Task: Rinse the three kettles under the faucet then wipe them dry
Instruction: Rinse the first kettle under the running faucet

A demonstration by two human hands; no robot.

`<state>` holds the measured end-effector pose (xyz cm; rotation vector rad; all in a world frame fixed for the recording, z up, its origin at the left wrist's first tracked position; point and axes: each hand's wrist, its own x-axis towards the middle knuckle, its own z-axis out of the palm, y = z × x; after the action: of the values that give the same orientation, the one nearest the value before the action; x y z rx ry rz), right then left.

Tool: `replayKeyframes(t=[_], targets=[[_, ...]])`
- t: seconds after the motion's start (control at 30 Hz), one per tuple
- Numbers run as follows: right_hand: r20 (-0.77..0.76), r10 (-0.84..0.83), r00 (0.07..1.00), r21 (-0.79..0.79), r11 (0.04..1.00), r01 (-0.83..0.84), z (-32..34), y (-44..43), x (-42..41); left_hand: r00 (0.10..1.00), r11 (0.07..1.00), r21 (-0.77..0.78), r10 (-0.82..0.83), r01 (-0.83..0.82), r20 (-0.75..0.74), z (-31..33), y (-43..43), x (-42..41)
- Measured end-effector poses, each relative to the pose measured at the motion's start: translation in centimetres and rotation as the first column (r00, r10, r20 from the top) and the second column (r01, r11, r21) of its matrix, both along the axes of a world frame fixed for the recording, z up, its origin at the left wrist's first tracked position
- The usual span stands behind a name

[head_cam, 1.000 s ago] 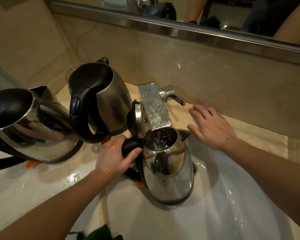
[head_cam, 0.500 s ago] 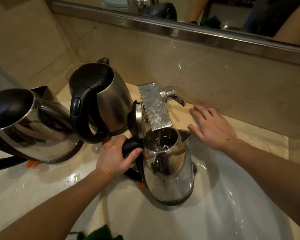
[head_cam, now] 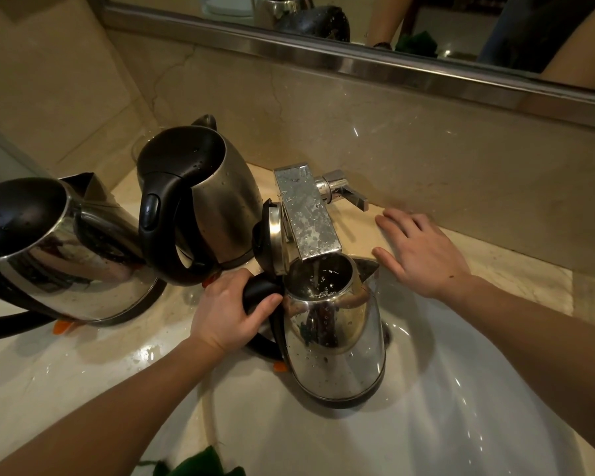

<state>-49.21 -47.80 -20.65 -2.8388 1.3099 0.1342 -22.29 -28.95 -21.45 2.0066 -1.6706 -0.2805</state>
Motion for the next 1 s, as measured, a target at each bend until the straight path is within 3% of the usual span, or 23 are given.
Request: replayKeyframes(t=[1.0], targets=[[-0.004, -0.005, 1.0, -0.001, 1.0, 0.005, 0.02, 0.02, 0.01, 1.0, 1.0, -0.015, -0.005, 0.005, -0.001, 0.07, 0.01, -0.1]])
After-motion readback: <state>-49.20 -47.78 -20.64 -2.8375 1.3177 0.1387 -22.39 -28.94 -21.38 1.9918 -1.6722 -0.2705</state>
